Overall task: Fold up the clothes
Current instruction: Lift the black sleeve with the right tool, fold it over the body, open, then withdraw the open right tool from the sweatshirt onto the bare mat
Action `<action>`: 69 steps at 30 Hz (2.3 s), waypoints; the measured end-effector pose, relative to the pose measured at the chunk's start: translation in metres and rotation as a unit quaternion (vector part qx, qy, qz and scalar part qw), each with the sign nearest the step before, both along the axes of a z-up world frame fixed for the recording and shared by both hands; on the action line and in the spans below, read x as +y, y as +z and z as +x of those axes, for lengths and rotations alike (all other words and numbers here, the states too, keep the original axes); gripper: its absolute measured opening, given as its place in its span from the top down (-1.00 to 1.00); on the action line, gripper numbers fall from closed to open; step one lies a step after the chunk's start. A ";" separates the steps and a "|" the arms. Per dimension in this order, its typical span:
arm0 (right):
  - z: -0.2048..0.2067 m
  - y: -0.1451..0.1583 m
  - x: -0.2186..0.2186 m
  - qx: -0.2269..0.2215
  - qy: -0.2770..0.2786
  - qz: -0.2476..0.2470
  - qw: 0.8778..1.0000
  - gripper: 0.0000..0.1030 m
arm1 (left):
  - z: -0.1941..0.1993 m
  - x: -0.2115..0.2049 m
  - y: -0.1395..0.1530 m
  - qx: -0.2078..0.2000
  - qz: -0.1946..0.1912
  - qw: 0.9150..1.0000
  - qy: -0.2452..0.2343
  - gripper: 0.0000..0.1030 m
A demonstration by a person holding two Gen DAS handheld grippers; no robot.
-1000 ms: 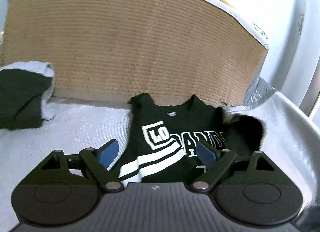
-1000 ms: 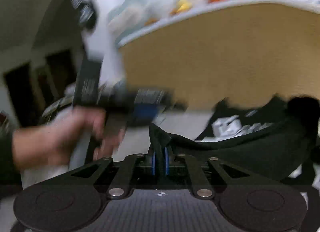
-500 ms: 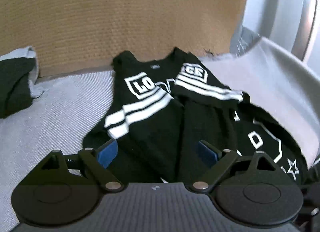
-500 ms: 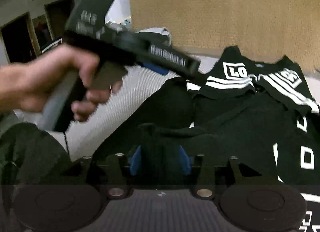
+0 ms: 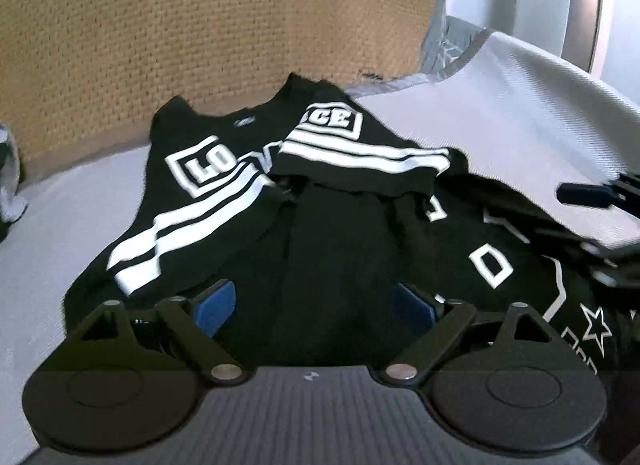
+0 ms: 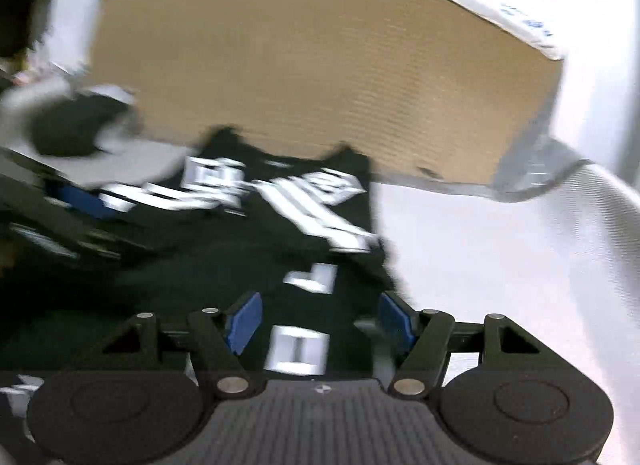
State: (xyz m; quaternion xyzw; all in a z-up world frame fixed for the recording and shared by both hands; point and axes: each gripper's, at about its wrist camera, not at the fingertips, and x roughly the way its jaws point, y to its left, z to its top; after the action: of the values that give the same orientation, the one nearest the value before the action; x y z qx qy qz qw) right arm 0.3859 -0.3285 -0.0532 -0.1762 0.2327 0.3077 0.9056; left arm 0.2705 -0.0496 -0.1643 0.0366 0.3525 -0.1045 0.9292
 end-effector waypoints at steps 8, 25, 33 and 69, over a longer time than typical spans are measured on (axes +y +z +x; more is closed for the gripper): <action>0.071 -0.035 0.024 -0.025 -0.049 -0.019 0.998 -0.35 | 0.005 -0.008 -0.031 -0.005 0.028 1.000 0.006 -0.75; 0.137 -0.052 0.001 0.059 -0.082 0.060 0.993 -0.20 | 0.000 0.003 -0.063 -0.013 0.005 0.999 0.034 -0.98; 0.142 -0.059 0.001 0.105 -0.079 0.055 0.990 -0.59 | 0.001 0.004 -0.065 -0.017 0.005 0.999 0.038 -0.98; 0.199 -0.067 -0.002 0.095 0.132 0.000 0.987 -1.00 | 0.006 0.019 -0.065 -0.019 -0.013 0.996 0.087 -0.89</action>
State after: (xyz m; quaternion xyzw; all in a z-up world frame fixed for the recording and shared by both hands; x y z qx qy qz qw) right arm 0.5847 -0.3300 -0.1204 -0.1753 0.2928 0.4396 0.8308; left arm 0.2765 -0.0305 -0.2289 -0.0048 0.3351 -0.0269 0.9418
